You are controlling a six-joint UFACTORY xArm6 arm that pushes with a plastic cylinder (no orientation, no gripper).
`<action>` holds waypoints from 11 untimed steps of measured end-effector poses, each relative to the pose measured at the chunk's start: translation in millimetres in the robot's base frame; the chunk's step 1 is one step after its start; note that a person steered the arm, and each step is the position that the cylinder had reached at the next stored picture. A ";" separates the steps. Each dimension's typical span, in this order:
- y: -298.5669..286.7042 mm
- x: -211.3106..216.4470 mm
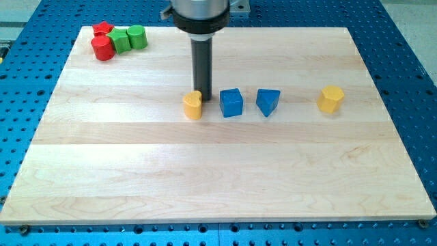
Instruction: Push the green circle above the hexagon
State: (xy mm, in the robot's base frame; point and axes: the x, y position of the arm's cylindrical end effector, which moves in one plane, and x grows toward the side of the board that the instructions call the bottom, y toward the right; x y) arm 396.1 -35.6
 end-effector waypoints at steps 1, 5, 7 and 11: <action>-41.2 -0.3; -243.4 -183.2; -142.9 -166.4; 199.3 -104.5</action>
